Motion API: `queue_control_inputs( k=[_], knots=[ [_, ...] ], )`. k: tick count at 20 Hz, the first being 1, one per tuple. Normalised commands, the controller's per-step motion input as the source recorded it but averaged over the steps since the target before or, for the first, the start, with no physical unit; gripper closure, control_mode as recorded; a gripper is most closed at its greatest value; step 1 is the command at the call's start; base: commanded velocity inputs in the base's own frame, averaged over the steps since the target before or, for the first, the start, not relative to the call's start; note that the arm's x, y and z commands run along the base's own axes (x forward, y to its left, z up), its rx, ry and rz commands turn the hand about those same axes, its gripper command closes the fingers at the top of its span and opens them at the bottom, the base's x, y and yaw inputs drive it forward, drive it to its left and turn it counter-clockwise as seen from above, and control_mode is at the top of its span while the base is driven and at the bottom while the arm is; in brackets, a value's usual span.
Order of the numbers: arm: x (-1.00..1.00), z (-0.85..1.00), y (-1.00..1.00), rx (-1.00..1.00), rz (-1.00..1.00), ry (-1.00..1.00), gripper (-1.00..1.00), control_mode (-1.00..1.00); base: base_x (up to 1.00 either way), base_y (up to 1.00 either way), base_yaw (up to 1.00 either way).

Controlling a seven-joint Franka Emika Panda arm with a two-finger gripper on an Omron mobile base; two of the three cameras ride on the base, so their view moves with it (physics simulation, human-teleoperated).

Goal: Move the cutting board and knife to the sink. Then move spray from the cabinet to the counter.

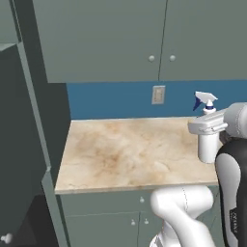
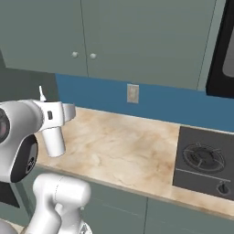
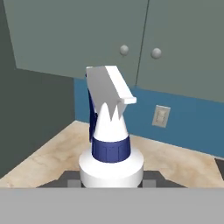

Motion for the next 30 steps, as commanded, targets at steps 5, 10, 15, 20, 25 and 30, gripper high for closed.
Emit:
queue_control_inputs(
  k=[5, 10, 15, 20, 25, 30],
  knots=[
    [0.0, 0.0, 0.0, 0.0, 0.0, 0.0, 1.0, 1.0, 0.57, -0.16, 0.18],
    [0.0, 0.0, 0.0, 0.0, 0.0, 0.0, 1.0, 1.0, 0.4, -0.02, 0.15],
    [0.0, 0.0, 0.0, 0.0, 0.0, 0.0, 1.0, 1.0, 0.09, -0.04, 0.2],
    [0.0, 0.0, 0.0, 0.0, 0.0, 0.0, 1.0, 1.0, 0.0, -0.08, 0.23],
    [0.0, -0.3, 0.0, 0.08, 0.07, -0.02, 1.0, -1.0, 0.0, 0.0, 0.04],
    [-0.02, -0.5, 0.0, 0.1, 0.0, -0.04, 1.0, -1.0, 0.0, 0.0, 0.0]
  ],
)
